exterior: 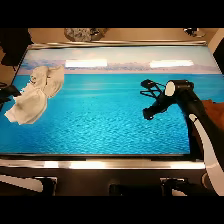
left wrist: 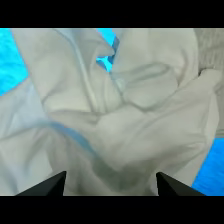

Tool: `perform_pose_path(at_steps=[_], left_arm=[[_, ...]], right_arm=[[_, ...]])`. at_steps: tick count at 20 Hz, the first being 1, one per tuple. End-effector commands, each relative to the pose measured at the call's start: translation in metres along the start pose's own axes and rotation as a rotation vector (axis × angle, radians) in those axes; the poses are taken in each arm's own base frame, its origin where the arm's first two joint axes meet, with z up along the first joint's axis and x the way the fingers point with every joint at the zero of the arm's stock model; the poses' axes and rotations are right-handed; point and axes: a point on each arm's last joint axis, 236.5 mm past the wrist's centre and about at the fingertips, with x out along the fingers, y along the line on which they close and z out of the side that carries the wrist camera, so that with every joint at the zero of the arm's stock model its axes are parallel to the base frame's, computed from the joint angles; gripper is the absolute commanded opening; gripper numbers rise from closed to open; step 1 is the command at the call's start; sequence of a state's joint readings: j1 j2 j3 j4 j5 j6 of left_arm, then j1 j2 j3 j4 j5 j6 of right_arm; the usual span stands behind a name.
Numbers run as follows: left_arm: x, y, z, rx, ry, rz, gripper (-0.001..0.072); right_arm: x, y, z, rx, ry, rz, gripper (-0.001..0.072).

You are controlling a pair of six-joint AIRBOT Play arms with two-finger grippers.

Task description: Fold the shirts.

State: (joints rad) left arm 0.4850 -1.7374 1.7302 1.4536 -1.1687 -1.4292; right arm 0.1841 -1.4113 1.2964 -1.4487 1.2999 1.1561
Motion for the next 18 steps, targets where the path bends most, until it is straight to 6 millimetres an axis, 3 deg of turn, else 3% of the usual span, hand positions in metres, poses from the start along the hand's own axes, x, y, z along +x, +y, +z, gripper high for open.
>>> perform_pose_path(at_steps=[1,4,7,8,9,10,12,14,15,16,18], left_arm=[[0.041,-0.026,-0.015,0.244,0.085,0.034,0.072],[0.077,-0.037,-0.044,0.239,0.203,0.027,0.072],[0.094,-0.033,-0.059,0.201,0.26,0.041,0.0715],[0.095,-0.031,-0.061,0.189,0.268,0.051,0.0527],[0.095,-0.028,-0.063,0.182,0.276,0.057,0.0243],[0.092,-0.026,-0.066,0.177,0.292,0.057,0.005],[0.077,-0.027,-0.06,0.152,0.281,0.061,0.0033],[0.036,-0.038,-0.017,0.14,0.128,0.067,0.0033],[0.005,-0.046,0.012,0.105,0.005,0.068,0.0033],[-0.039,-0.06,0.044,0.06,-0.149,0.042,0.0033],[-0.14,-0.1,0.084,0.007,-0.423,-0.073,0.0033]], right_arm=[[0.0,0.001,0.001,0.0,-0.004,0.002,0.0628],[0.0,0.005,-0.007,0.001,0.029,0.022,0.0628],[0.0,0.008,-0.013,0.001,0.054,0.033,0.0628],[0.0,0.008,-0.013,0.001,0.055,0.033,0.0628],[0.0,0.008,-0.013,0.001,0.055,0.033,0.0628],[0.0,0.008,-0.013,0.001,0.056,0.034,0.0628],[0.0,0.009,-0.014,0.0,0.059,0.035,0.0627],[-0.001,0.007,-0.013,-0.02,0.056,0.029,0.0627],[-0.004,0.005,-0.013,-0.044,0.052,0.017,0.0627],[-0.008,0.003,-0.014,-0.065,0.053,0.007,0.0627],[-0.025,-0.002,-0.017,-0.096,0.053,-0.031,0.0628]])
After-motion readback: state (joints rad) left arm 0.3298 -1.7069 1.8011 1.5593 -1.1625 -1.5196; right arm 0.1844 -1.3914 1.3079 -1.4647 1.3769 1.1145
